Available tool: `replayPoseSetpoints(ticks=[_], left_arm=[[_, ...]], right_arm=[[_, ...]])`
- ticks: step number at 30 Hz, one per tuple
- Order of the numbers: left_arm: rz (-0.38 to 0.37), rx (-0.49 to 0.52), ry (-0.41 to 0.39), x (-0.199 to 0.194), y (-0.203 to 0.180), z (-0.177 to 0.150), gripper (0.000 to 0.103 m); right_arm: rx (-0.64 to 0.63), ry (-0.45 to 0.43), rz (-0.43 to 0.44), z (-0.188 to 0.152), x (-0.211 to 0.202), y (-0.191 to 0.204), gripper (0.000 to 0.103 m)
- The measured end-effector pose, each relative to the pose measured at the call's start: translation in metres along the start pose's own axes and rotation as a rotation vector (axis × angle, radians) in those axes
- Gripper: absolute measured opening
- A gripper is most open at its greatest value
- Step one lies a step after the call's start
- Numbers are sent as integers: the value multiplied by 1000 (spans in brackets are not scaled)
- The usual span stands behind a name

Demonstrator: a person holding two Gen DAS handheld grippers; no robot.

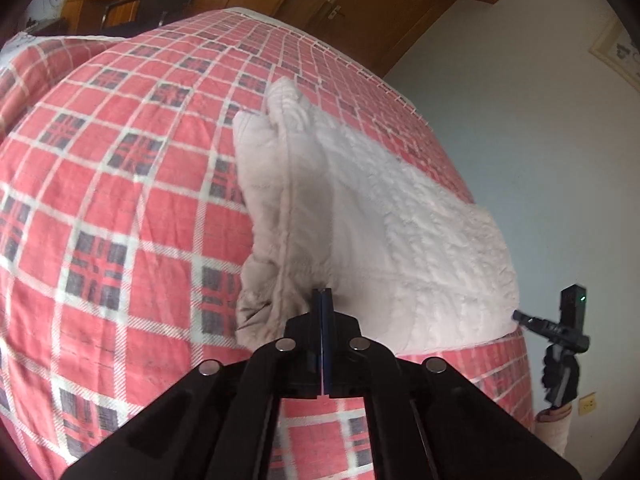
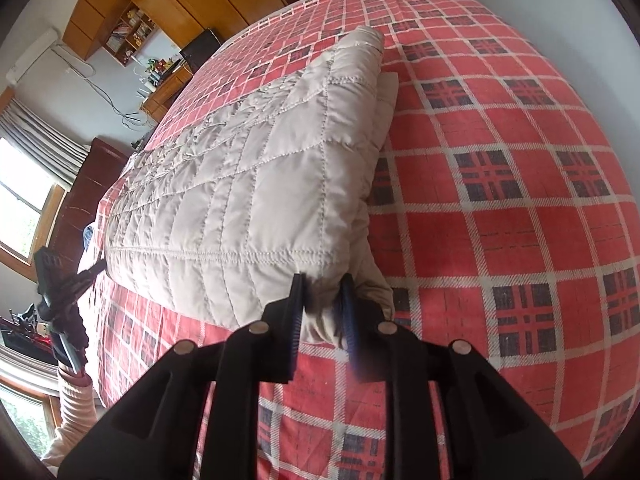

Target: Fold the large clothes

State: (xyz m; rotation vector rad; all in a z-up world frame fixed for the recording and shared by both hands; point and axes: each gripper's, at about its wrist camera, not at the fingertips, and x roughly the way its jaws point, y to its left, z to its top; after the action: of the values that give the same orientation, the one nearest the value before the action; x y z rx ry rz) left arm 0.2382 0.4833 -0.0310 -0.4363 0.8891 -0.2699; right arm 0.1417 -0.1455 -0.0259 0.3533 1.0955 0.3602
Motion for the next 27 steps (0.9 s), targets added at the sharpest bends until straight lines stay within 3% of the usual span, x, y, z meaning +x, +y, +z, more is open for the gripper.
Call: replayPoseSetpoints(ticks=[3,7,9,10,11,12,14,18,19,20,22,27], left_arm=[[6,-9,8,-1,9,-10,0],[-49,-13,-8,-14,11,-9,2],[-39,-7,-38,-22,8,-4,20],[-30,-2,-54,-26,7,0,34],[-20,6,-69,-29,6,4,42],[-11,19,-73,-29,5,7,42],[20,39,-69,-21,4,15,42],[-17,55,-9,3,1,22,41],[-11,57,2,10,-1,22,35],[-6,59,11,15,-2,21,20],[5,48,-2,15,-3,18,9],[-103,-40,-31,-3,14,8,5]], right_arm=[[3,6,5,1,4,-3,20],[-1,3,6,2,6,-2,21],[0,1,8,2,6,-2,21],[1,0,9,1,5,-3,22],[1,-1,9,1,5,-3,22],[1,-2,9,0,5,-3,22],[4,-1,10,0,5,-3,22],[7,2,12,0,6,-2,22],[8,3,13,0,5,-3,22],[8,2,13,0,5,-3,22],[10,3,18,0,5,-3,22],[8,6,27,1,7,-6,22]])
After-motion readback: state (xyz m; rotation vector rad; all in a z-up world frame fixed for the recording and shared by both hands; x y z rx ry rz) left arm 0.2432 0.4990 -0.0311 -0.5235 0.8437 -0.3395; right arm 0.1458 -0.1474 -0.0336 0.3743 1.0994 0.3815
